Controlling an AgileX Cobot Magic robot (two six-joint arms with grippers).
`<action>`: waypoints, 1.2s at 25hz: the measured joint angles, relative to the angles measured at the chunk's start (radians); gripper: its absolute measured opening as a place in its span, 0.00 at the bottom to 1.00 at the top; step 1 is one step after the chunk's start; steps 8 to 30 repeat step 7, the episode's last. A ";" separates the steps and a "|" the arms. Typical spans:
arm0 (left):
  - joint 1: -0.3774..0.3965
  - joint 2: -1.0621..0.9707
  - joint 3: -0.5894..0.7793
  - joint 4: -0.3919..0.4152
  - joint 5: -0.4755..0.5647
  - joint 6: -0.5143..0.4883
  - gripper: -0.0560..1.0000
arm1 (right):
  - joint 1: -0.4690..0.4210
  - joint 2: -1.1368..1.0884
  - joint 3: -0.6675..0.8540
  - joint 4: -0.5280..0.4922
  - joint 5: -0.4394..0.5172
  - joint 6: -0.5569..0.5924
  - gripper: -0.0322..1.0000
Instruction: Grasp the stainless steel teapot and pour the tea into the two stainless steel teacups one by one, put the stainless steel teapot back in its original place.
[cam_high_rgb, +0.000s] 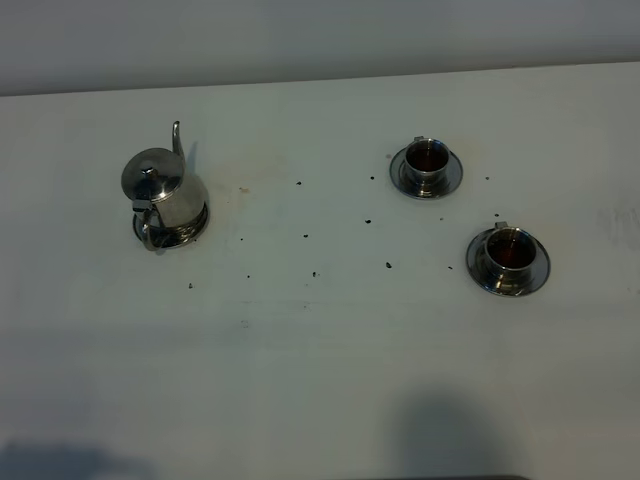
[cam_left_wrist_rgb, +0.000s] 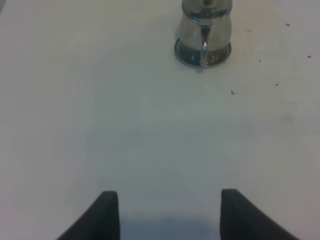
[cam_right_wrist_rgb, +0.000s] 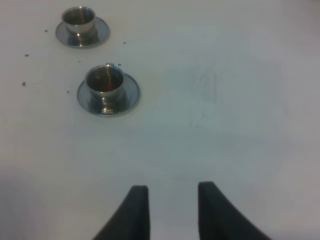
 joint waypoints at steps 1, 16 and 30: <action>0.000 0.000 0.000 0.000 0.000 0.000 0.51 | 0.000 0.000 0.000 0.000 0.000 0.000 0.26; 0.000 0.000 0.000 0.000 0.000 0.000 0.51 | 0.000 0.000 0.000 0.000 0.000 0.000 0.26; 0.000 0.000 0.000 0.000 0.000 0.000 0.51 | 0.000 0.000 0.000 0.000 0.000 0.000 0.26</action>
